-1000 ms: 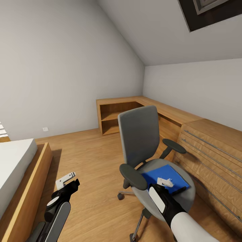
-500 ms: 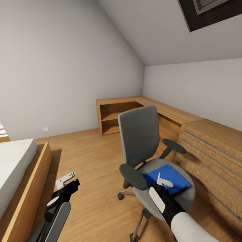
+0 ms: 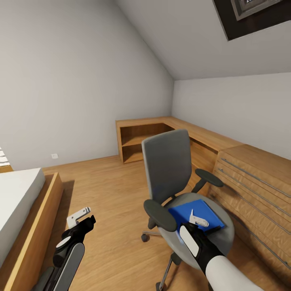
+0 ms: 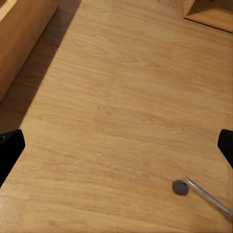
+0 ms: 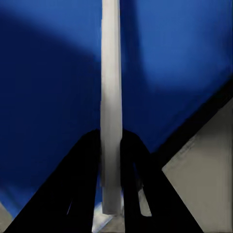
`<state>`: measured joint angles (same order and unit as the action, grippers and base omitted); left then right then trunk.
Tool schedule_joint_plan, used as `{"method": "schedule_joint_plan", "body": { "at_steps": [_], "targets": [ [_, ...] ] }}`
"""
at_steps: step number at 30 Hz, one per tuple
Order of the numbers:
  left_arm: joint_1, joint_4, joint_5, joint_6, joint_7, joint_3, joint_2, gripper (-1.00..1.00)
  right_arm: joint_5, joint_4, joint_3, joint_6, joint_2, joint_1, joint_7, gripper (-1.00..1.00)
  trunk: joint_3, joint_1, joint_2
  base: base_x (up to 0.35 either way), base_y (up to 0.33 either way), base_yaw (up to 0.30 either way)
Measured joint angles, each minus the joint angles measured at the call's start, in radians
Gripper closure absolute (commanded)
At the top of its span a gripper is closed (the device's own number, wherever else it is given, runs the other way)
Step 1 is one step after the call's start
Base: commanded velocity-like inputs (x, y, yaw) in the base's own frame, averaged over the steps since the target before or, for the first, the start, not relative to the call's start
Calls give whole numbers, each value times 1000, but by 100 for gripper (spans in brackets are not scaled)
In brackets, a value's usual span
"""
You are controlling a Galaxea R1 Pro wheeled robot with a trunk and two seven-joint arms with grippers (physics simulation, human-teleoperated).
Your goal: In the bedroom, organize the workspace by keeping the computer under the desk, ensuring the monitor is on the desk, placing the keyboard on the desk next to the monitor, placing the mouse on the desk next to the keyboard, moving the folder from the swivel chair onto the desk next to the mouse, stacking the notebook on top of the folder with the pen on top of the notebook, and positioning the swivel chair next to the desk.
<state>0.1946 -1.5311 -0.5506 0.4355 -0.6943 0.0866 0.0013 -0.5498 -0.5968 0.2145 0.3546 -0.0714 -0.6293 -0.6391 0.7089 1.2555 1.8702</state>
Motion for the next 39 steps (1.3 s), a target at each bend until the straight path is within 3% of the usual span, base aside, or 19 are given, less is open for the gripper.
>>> {"method": "schedule_joint_plan", "body": {
  "at_steps": [15,28,31,39],
  "targets": [
    [0,0,1,0,1,-1,0,-100,1,-50,-4,2,4,0,-2,100,-47,-57,-105,-8,0,0],
    [0,1,0,0,1,0,0,-100,4,-93,-5,2,13,1,-6,100,-88,-107,-196,-285,0,0],
    [0,1,0,0,1,0,0,-100,4,-118,-5,3,22,1,-7,100,-97,-118,-217,-335,0,0],
    [0,2,-2,2,1,0,0,-100,1,-343,-6,37,92,75,-8,100,-122,-149,-273,-320,0,0]
  ]
}}
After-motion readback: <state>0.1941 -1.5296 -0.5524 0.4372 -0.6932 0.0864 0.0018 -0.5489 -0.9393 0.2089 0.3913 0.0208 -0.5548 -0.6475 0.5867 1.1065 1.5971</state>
